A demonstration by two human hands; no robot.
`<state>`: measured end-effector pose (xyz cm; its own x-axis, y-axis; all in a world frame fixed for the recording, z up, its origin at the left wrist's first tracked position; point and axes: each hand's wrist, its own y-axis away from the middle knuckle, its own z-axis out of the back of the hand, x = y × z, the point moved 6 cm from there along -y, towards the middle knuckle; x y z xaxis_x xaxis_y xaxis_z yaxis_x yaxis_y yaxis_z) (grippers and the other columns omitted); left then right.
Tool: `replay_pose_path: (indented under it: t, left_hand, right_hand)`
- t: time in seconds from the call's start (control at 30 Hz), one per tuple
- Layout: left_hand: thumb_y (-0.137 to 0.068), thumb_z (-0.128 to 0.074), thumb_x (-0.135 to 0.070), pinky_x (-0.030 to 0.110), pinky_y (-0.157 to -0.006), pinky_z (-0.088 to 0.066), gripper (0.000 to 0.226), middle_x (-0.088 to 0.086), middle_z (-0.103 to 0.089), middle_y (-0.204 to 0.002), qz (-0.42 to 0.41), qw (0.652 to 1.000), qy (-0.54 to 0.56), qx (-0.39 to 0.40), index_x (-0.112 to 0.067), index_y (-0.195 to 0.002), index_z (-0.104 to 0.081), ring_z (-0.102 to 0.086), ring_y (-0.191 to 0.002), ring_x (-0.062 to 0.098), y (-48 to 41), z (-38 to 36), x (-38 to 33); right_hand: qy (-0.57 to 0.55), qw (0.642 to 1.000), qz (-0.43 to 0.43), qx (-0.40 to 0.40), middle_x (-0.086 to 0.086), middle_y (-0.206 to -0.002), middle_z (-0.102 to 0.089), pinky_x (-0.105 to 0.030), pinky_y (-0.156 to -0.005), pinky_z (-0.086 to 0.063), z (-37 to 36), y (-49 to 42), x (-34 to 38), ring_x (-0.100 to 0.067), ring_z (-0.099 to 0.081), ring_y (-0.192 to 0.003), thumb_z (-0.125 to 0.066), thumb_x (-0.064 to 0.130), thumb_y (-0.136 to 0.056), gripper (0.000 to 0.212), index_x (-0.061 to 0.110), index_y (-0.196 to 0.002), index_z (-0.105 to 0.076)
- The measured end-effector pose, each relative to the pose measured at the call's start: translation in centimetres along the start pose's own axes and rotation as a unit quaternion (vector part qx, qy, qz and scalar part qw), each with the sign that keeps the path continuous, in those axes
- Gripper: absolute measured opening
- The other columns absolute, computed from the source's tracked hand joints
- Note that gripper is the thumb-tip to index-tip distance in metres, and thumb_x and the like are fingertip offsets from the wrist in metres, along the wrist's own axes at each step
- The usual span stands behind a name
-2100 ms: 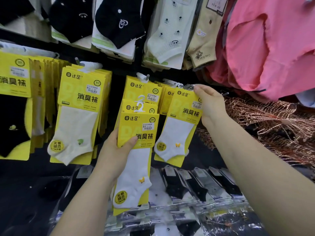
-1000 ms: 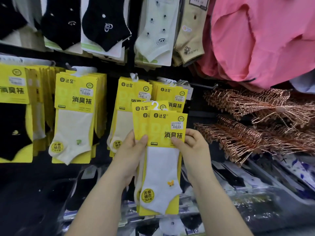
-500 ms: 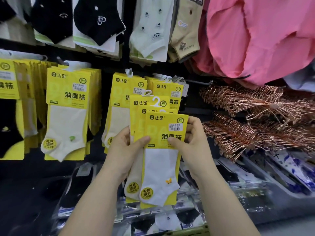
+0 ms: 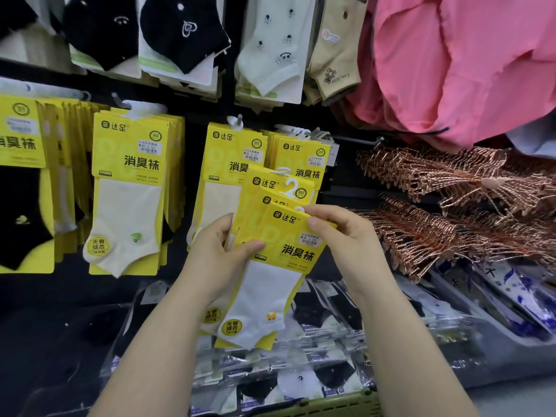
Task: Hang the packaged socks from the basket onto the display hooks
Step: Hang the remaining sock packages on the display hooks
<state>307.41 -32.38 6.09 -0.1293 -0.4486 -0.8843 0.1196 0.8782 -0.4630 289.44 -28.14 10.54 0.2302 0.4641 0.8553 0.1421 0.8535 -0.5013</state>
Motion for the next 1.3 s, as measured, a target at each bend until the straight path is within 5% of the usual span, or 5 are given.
replay_pose_path:
  t: [0.23,0.4,0.63,0.93,1.3]
  left_hand:
    - [-0.081,-0.07,-0.001,0.016,-0.076,-0.054,0.026,-0.005,-0.074,-0.097,-0.006,0.999,-0.036,0.014,-0.023,-0.094,-0.067,-0.069,-0.091,0.009,0.0,-0.3,-0.5]
    - [-0.084,-0.068,-0.006,0.024,-0.076,-0.056,0.021,-0.004,-0.076,-0.094,0.019,1.0,-0.003,0.003,-0.024,-0.095,-0.069,-0.071,-0.09,0.013,-0.2,-0.2,0.0]
    - [-0.087,-0.065,-0.018,0.009,-0.063,-0.048,0.017,-0.024,-0.073,-0.084,0.01,0.993,-0.012,-0.116,-0.034,-0.091,-0.066,-0.067,-0.082,-0.006,-0.7,2.5,0.7]
    - [-0.09,-0.062,-0.018,0.032,-0.085,-0.05,0.018,-0.011,-0.072,-0.102,0.003,0.989,-0.028,-0.148,-0.034,-0.096,-0.064,-0.066,-0.099,0.009,-1.3,4.7,0.5]
    - [-0.093,-0.057,-0.022,0.037,-0.09,-0.051,0.018,-0.01,-0.073,-0.105,0.058,0.993,0.03,-0.097,-0.032,-0.107,-0.063,-0.067,-0.101,0.01,-1.4,2.8,1.1]
  right_hand:
    - [0.002,0.998,-0.006,-0.06,-0.007,-0.096,-0.071,-0.022,-0.07,-0.052,0.4,-0.1,0.4,-0.019,-0.063,-0.082,-0.074,0.016,-0.08,0.01,0.026,-0.075,-0.076]
    - [-0.005,0.996,0.021,-0.087,0.007,-0.077,-0.071,-0.014,-0.062,-0.049,0.6,-0.3,0.8,-0.001,-0.063,-0.07,-0.063,0.012,-0.088,0.014,0.02,-0.079,-0.07]
    - [0.027,0.991,0.029,-0.129,0.001,-0.084,-0.071,-0.03,-0.079,-0.053,1.7,-6.0,2.4,-0.01,-0.065,-0.08,-0.064,0.011,-0.087,0.008,0.015,-0.088,-0.071]
    - [0.034,0.992,-0.003,-0.123,-0.005,-0.071,-0.06,-0.031,-0.061,-0.047,0.8,-14.8,3.3,-0.02,-0.055,-0.068,-0.062,0.007,-0.086,0.019,0.017,-0.07,-0.068]
    - [0.084,0.968,-0.006,-0.238,-0.006,-0.11,-0.06,-0.036,-0.091,-0.05,1.0,-13.5,2.3,-0.022,-0.061,-0.099,-0.057,0.011,-0.089,0.012,0.02,-0.096,-0.056]
